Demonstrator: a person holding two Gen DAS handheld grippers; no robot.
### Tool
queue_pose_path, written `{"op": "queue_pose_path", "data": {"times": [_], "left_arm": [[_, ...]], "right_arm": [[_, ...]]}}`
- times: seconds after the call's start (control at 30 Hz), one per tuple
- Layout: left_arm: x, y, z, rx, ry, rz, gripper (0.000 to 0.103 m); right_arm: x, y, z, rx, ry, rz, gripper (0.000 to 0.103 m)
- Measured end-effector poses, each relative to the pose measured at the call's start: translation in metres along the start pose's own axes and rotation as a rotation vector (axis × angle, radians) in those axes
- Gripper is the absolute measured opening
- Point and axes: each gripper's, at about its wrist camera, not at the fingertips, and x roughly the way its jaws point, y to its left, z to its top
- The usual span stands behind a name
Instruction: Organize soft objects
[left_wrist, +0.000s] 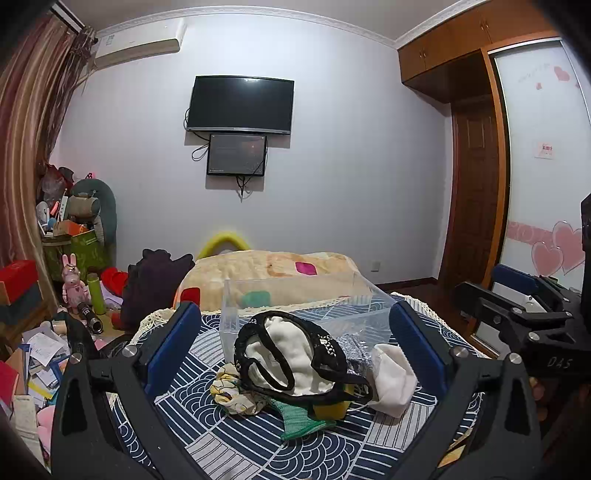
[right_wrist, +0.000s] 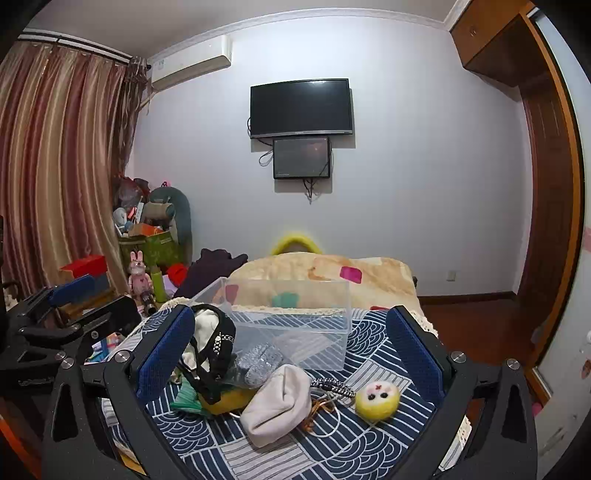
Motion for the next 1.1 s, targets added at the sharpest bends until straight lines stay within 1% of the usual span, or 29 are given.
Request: {"op": "queue_pose_path", "data": {"times": [1.1], "left_arm": [[-0.0014,0.0012,0.0016,-0.012,-0.004,-0.001,0.103]], "right_arm": [[-0.007,0.0038,0.0029,-0.001,-0.031,0.011,0.103]]}}
